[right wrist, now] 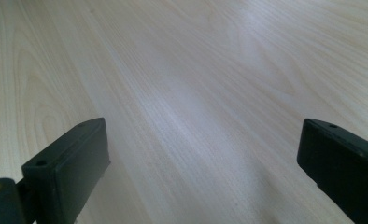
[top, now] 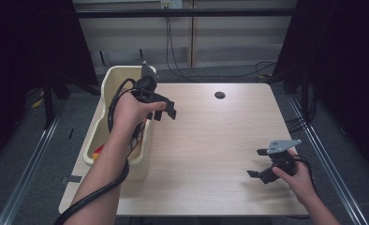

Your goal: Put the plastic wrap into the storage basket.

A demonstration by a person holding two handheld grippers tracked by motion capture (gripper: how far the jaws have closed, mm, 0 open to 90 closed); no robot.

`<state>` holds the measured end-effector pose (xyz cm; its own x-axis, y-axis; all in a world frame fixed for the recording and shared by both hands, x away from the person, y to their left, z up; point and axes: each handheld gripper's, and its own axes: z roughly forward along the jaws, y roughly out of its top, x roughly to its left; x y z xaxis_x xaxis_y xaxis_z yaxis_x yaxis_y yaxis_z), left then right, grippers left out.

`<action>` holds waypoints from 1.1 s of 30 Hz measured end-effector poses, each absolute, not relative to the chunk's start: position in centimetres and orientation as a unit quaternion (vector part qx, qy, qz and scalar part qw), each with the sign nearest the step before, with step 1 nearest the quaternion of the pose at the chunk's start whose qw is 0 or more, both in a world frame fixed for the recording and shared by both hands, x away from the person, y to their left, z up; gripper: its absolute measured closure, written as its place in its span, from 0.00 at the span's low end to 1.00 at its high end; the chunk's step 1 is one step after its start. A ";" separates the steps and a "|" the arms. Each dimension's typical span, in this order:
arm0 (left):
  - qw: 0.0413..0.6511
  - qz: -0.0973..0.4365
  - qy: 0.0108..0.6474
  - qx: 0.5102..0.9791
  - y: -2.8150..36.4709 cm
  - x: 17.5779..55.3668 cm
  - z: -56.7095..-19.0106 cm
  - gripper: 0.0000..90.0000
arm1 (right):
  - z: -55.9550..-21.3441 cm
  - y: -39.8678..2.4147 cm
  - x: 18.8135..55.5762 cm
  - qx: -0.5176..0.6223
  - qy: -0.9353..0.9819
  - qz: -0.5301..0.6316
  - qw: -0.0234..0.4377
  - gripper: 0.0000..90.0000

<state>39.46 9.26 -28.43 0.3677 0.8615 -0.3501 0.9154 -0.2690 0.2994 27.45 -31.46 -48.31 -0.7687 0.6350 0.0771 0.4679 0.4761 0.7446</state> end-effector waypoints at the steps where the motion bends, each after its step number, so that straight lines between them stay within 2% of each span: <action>1: 0.231 -0.060 0.557 0.796 9.0 39.4 -28.6 0.18 | -48.3 -31.4 27.4 0.324 0.853 0.397 0.102 0.03; 33: 0.233 -0.085 0.499 0.831 3.4 38.0 -33.6 0.16 | -48.4 -31.4 27.5 0.322 0.855 0.393 0.104 0.03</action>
